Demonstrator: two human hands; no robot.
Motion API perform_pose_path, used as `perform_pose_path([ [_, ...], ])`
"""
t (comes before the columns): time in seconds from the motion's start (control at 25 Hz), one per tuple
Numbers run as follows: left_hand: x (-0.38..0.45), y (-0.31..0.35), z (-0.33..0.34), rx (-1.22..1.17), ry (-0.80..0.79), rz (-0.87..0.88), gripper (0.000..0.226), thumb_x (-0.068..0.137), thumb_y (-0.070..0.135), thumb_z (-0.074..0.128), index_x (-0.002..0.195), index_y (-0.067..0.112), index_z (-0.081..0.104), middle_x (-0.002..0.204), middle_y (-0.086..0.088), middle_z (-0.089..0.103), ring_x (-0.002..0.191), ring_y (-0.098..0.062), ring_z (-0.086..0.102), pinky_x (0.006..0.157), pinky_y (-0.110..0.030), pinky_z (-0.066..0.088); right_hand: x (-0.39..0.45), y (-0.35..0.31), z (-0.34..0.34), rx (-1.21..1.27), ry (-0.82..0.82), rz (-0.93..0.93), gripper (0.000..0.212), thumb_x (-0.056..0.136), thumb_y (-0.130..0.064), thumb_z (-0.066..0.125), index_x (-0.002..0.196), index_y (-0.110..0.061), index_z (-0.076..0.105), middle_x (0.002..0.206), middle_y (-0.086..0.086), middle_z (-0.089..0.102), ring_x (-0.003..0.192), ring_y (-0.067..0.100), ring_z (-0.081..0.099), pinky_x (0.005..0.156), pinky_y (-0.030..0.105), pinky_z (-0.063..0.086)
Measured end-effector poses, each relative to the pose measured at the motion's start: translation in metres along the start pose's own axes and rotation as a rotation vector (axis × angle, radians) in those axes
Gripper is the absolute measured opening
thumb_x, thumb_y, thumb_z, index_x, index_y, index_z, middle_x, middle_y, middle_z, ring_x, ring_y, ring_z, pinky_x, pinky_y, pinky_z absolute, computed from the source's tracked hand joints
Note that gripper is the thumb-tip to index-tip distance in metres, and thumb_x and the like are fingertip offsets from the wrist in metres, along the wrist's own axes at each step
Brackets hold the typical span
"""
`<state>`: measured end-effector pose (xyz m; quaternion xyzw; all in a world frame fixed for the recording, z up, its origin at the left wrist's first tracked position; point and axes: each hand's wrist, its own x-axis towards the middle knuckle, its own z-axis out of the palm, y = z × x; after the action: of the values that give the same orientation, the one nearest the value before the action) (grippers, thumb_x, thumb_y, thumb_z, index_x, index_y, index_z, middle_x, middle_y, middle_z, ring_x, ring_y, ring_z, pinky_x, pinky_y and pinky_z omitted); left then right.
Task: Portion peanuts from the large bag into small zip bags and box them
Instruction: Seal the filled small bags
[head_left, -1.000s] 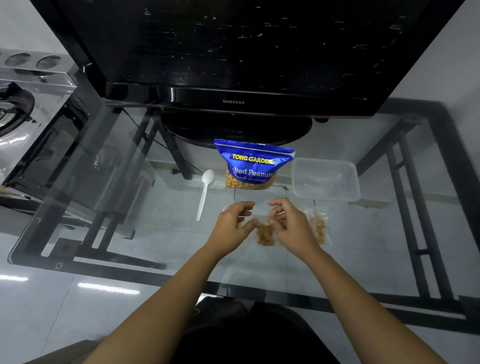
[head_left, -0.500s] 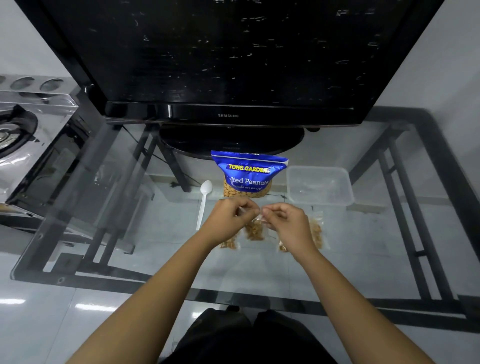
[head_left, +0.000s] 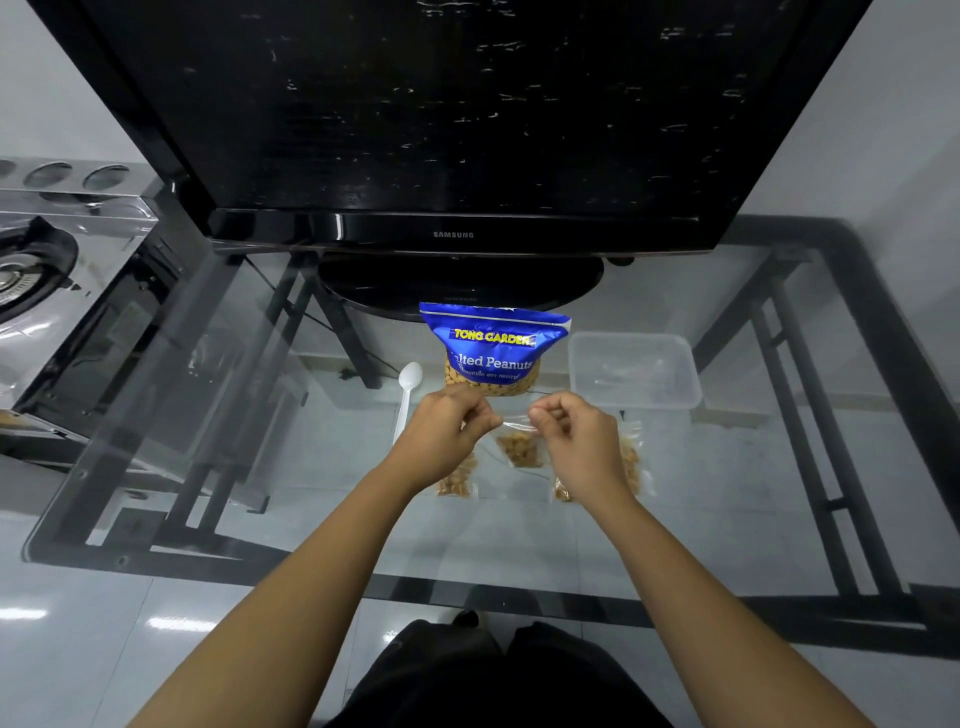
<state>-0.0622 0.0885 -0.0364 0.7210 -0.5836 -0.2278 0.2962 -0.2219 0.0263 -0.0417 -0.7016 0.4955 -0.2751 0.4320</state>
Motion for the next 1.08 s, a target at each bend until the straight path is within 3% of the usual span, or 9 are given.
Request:
perform_pose_path([
  [0.12,-0.010,-0.007,0.002,-0.384,-0.040,-0.198,0.016,0.082,0.030,0.069,0.085,0.017,0.061,0.088,0.002,0.064,0.083,-0.005,0.059,0.071,-0.014,0.047,0.002,0.001,-0.001,0.250,-0.105,0.110,0.012,0.089,-0.014,0.058,0.079,-0.019,0.062,0.075,-0.003,0.065,0.073,0.013,0.063,0.072,0.021,0.052],
  [0.24,-0.025,-0.014,0.017,-0.677,-0.201,-0.329,0.025,0.081,0.018,0.070,0.104,0.015,0.059,0.105,-0.007,0.068,0.098,-0.017,0.066,0.085,-0.029,0.055,0.004,0.003,0.000,0.513,-0.214,0.230,0.013,0.092,-0.013,0.054,0.082,-0.018,0.061,0.079,0.002,0.065,0.073,0.009,0.062,0.070,0.018,0.052],
  [0.36,-0.031,-0.018,0.033,-0.581,-0.089,-0.423,0.013,0.085,0.015,0.065,0.097,0.010,0.062,0.090,-0.014,0.070,0.081,-0.024,0.067,0.079,-0.039,0.056,0.005,0.023,0.004,0.298,-0.166,0.268,0.014,0.092,-0.021,0.053,0.105,-0.019,0.058,0.102,0.001,0.065,0.088,0.011,0.064,0.077,0.024,0.049],
  [0.48,-0.032,-0.029,0.045,-0.319,-0.009,-0.535,0.012,0.087,0.017,0.063,0.094,0.007,0.064,0.076,-0.006,0.068,0.066,-0.016,0.064,0.063,-0.025,0.055,0.001,0.062,-0.001,-0.279,0.028,0.213,0.028,0.089,-0.017,0.055,0.116,-0.014,0.052,0.115,0.009,0.058,0.100,0.026,0.058,0.080,0.033,0.048],
  [0.6,-0.029,-0.035,0.057,-0.087,-0.019,-0.561,0.021,0.089,0.019,0.058,0.102,0.003,0.062,0.089,-0.013,0.069,0.081,-0.025,0.066,0.070,-0.028,0.053,-0.005,0.083,0.002,-0.525,-0.063,0.223,0.023,0.086,-0.010,0.055,0.109,-0.010,0.055,0.114,0.017,0.053,0.101,0.030,0.053,0.078,0.033,0.047],
  [0.72,-0.030,-0.028,0.066,0.091,-0.019,-0.527,0.029,0.091,0.023,0.056,0.113,0.004,0.052,0.103,-0.016,0.064,0.091,-0.029,0.062,0.074,-0.031,0.047,-0.004,0.087,0.007,-0.547,-0.045,0.222,0.023,0.085,-0.006,0.054,0.107,-0.006,0.061,0.114,0.019,0.056,0.102,0.030,0.053,0.084,0.035,0.049],
  [0.88,-0.037,-0.030,0.066,0.160,0.071,-0.465,0.034,0.090,0.029,0.058,0.110,0.004,0.045,0.111,-0.015,0.055,0.091,-0.029,0.059,0.070,-0.027,0.042,-0.006,0.089,0.008,-0.559,-0.013,0.129,0.030,0.086,-0.006,0.054,0.115,-0.005,0.061,0.119,0.015,0.058,0.110,0.028,0.052,0.095,0.030,0.041],
  [1.0,-0.035,-0.027,0.062,-0.001,0.164,-0.386,0.030,0.089,0.026,0.058,0.111,0.007,0.049,0.112,-0.012,0.052,0.092,-0.021,0.055,0.071,-0.025,0.048,-0.016,0.082,0.008,-0.314,-0.004,0.065,0.030,0.084,0.001,0.057,0.113,-0.007,0.061,0.118,0.009,0.056,0.098,0.017,0.055,0.089,0.020,0.043],
  [1.08,-0.029,-0.017,0.056,-0.259,0.098,-0.395,0.032,0.090,0.023,0.057,0.119,0.010,0.050,0.114,-0.009,0.055,0.094,-0.018,0.057,0.068,-0.024,0.055,-0.021,0.077,0.010,-0.132,-0.023,0.005,0.031,0.081,0.005,0.060,0.108,-0.010,0.062,0.112,0.003,0.056,0.095,0.016,0.061,0.085,0.019,0.051],
])
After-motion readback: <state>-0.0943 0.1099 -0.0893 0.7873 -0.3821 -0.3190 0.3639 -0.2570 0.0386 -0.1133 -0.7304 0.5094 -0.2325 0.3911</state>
